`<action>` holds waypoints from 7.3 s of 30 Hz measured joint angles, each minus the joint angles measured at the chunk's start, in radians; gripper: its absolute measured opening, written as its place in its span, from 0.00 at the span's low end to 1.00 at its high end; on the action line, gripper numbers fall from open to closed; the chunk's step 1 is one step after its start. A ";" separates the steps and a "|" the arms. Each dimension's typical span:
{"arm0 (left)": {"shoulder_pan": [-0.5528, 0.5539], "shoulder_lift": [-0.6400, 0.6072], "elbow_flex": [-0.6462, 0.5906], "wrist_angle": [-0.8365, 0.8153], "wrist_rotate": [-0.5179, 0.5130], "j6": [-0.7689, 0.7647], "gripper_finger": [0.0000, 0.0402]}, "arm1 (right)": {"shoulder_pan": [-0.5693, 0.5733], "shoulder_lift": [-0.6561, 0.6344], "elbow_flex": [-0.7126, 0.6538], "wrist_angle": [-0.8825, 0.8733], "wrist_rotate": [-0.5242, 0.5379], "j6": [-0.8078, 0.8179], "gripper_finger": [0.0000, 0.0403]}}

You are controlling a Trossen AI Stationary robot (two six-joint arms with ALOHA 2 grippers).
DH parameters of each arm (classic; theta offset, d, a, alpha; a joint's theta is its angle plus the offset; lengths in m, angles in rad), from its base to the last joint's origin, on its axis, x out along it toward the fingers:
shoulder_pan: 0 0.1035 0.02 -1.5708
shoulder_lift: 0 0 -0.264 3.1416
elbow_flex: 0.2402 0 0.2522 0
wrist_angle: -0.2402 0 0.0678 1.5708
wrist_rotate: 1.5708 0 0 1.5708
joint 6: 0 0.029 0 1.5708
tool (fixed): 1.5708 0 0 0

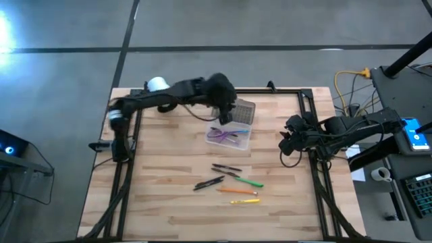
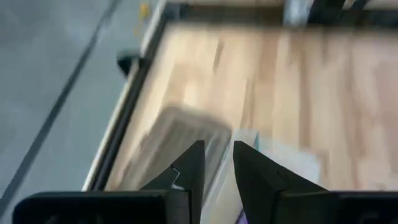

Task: Pick & place school supplies into a supply box
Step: Put the purple scissors into the supply box, then adjust the black pen in the supply box

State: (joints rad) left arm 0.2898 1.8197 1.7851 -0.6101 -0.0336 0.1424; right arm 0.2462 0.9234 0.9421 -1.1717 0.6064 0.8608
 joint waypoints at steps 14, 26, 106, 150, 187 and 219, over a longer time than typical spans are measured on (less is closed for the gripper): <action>0.019 -0.554 -0.989 0.501 0.017 -0.341 0.17 | 0.000 0.001 -0.002 0.001 0.005 0.001 0.34; 0.019 -0.581 -1.192 0.368 0.041 -0.513 0.17 | -0.001 0.001 -0.002 0.004 0.004 0.043 0.34; 0.001 0.278 -0.277 0.270 0.123 -0.187 0.17 | 0.000 0.092 -0.003 0.001 -0.056 0.135 0.34; -0.083 -0.485 -0.959 0.434 0.140 -0.293 0.17 | 0.000 0.220 -0.006 0.102 -0.280 0.003 0.34; -0.065 -0.047 -0.407 0.038 -0.002 0.129 0.30 | 0.000 0.222 -0.006 0.107 -0.290 0.003 0.34; 0.039 0.213 -0.211 -0.081 -0.021 0.747 0.19 | -0.001 0.223 -0.008 0.102 -0.267 0.012 0.34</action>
State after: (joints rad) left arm 0.3283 2.0329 1.5737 -0.6909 -0.0542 0.8891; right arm 0.2451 1.1465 0.9344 -1.0698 0.3397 0.8726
